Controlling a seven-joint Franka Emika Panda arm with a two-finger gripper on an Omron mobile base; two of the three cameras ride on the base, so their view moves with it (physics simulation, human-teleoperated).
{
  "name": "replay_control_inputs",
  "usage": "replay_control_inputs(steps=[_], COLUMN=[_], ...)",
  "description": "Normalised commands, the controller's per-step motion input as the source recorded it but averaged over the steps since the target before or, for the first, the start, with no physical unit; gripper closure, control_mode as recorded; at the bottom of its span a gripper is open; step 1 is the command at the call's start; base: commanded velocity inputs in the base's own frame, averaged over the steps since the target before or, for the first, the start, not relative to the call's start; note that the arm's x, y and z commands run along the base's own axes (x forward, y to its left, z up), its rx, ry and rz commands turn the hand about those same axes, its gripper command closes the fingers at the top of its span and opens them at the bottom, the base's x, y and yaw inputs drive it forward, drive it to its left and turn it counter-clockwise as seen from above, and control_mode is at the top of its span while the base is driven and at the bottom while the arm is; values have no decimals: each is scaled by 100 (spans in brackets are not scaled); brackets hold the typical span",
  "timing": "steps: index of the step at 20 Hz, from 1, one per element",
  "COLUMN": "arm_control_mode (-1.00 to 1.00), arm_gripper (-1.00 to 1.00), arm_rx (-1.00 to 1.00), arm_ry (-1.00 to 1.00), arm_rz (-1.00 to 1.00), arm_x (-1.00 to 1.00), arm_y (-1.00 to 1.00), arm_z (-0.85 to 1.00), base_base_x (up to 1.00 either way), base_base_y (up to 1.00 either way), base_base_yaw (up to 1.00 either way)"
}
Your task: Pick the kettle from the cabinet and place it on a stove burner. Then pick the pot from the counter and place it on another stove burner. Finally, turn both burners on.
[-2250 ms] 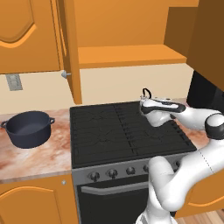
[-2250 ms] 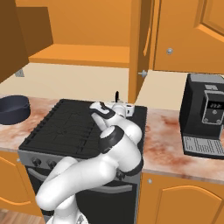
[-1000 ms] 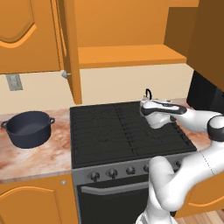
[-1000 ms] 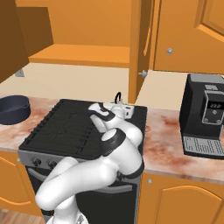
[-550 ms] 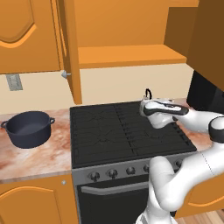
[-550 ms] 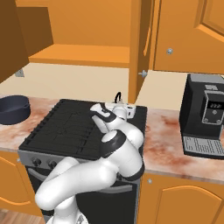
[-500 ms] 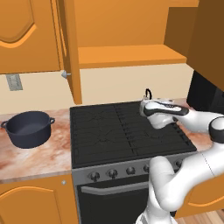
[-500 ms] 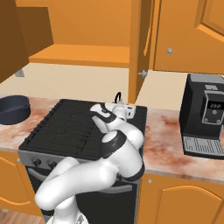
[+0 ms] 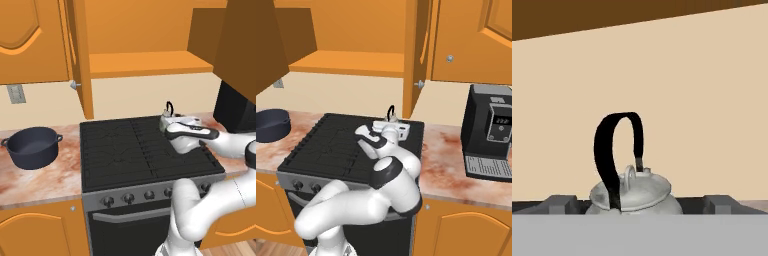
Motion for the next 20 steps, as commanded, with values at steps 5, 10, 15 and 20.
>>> replay_control_inputs(steps=[5,10,15,20], arm_control_mode=[-100,-100,-100,-100], arm_gripper=[-100,-100,-100,-100], arm_rx=[0,-4,-6,-8], arm_ry=[-1,0,1,3], arm_rz=[0,0,0,0], arm_x=[-40,-42,-39,-36], arm_y=[0,0,0,0], arm_z=[18,25,29,39], base_base_x=[0,0,0,0], base_base_y=[0,0,0,0], base_base_yaw=[0,0,0,0])
